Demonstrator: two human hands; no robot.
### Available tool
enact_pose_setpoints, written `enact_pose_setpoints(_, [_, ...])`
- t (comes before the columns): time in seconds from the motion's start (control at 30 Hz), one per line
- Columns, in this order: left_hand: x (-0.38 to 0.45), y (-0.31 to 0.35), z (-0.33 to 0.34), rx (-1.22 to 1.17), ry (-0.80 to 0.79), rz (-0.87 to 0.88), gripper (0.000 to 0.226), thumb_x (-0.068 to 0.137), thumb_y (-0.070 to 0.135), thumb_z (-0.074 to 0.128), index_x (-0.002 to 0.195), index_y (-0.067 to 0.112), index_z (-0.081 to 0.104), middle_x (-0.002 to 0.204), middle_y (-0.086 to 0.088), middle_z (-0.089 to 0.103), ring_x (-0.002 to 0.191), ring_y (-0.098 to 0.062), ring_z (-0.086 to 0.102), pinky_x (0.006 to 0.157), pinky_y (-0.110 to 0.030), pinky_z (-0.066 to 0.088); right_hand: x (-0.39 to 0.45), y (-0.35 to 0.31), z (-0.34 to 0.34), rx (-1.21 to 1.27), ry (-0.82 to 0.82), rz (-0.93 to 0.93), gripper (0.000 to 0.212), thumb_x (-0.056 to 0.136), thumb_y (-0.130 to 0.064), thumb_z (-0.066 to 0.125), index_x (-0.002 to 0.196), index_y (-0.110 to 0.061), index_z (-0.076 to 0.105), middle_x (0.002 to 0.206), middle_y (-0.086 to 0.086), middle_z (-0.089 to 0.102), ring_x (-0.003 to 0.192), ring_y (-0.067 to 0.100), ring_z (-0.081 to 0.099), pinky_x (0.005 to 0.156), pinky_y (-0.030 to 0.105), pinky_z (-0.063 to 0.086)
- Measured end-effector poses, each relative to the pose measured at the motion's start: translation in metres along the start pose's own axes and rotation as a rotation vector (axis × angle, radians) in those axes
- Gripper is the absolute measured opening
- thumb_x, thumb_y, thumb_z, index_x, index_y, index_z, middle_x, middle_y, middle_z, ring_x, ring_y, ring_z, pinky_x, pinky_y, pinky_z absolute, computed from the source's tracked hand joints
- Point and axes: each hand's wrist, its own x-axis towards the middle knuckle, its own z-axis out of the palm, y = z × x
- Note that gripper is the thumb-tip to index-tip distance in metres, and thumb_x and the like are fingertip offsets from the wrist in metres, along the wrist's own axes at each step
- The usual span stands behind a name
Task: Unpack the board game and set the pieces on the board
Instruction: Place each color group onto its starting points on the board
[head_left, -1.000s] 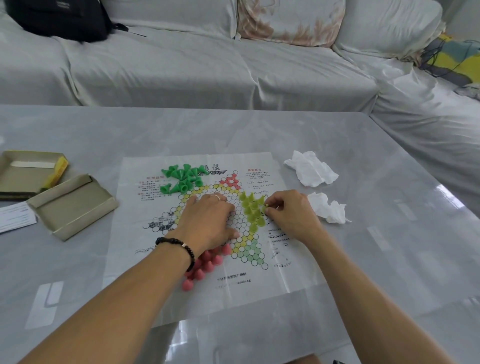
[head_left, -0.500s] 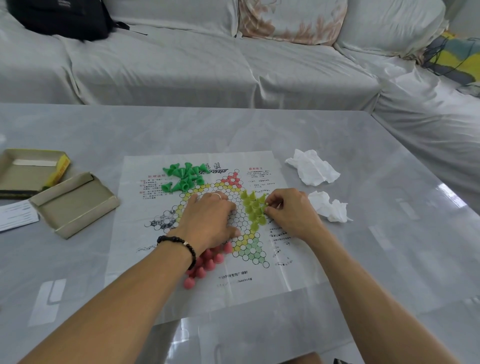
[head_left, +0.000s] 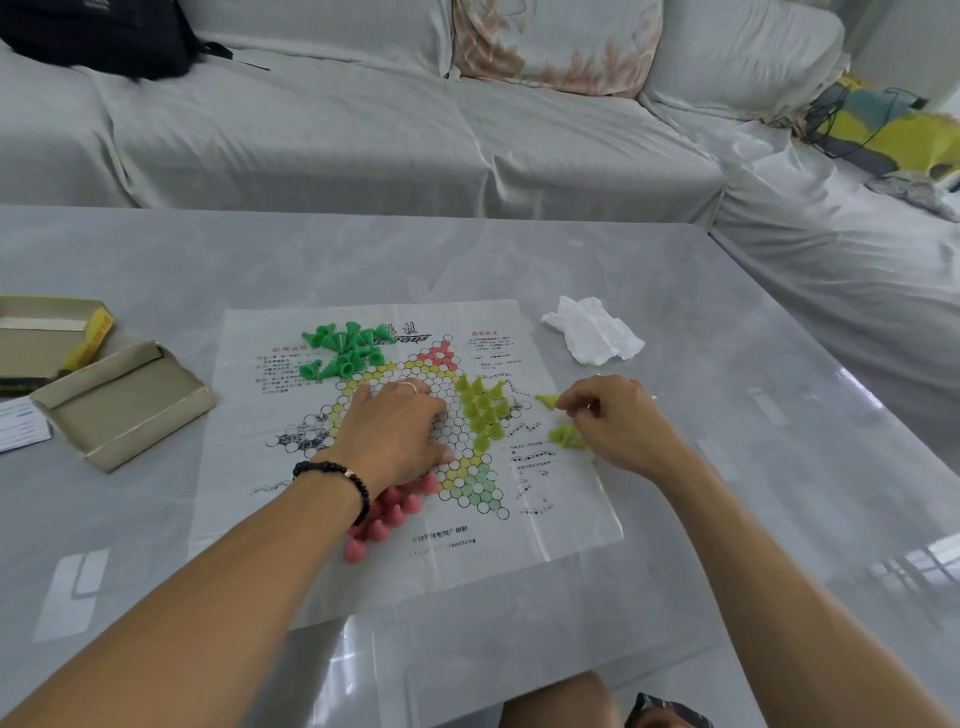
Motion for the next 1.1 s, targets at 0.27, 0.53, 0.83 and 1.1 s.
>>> enact_pose_setpoints(0.27, [0.002,-0.002,0.002,0.006,-0.008,0.001,0.058,0.082,0.058,0.060,0.133,0.032,0.049,0.150,0.001,0.036,0.136,-0.019,0.034,0.115,-0.050,0.017,-0.008,0.001,0.012,-0.177,-0.058,-0.016,0.025,0.082,-0.025,0.066,0.106,-0.024,0.070,0.099,-0.003,0.058,0.097,0.016,0.051,0.077,0.029,0.039])
enact_pose_setpoints(0.53, [0.003,-0.004,0.003,-0.001,0.001,0.000,0.061,0.082,0.059,0.061,0.136,0.032,0.047,0.149,0.003,0.037,0.136,-0.018,0.034,0.115,-0.050,0.018,-0.001,0.002,0.016,-0.083,0.040,-0.078,0.013,0.086,-0.030,0.065,0.096,-0.026,0.072,0.099,-0.006,0.057,0.096,0.014,0.046,0.085,0.033,0.038])
enact_pose_setpoints(0.83, [0.003,-0.003,0.002,-0.021,0.004,-0.007,0.059,0.082,0.057,0.062,0.133,0.031,0.050,0.146,0.003,0.040,0.135,-0.018,0.034,0.115,-0.050,0.016,0.010,-0.026,0.041,0.006,0.004,-0.049,0.009,0.083,-0.016,0.065,0.088,-0.020,0.072,0.072,-0.009,0.064,0.075,0.010,0.058,0.072,0.029,0.049])
enact_pose_setpoints(1.1, [0.003,-0.003,0.003,-0.026,0.010,-0.008,0.057,0.081,0.057,0.063,0.131,0.031,0.052,0.145,0.002,0.041,0.135,-0.018,0.035,0.115,-0.050,0.016,0.008,-0.028,0.042,0.022,0.014,-0.010,0.014,0.079,-0.015,0.066,0.091,-0.020,0.071,0.072,-0.009,0.065,0.077,0.012,0.059,0.076,0.031,0.050])
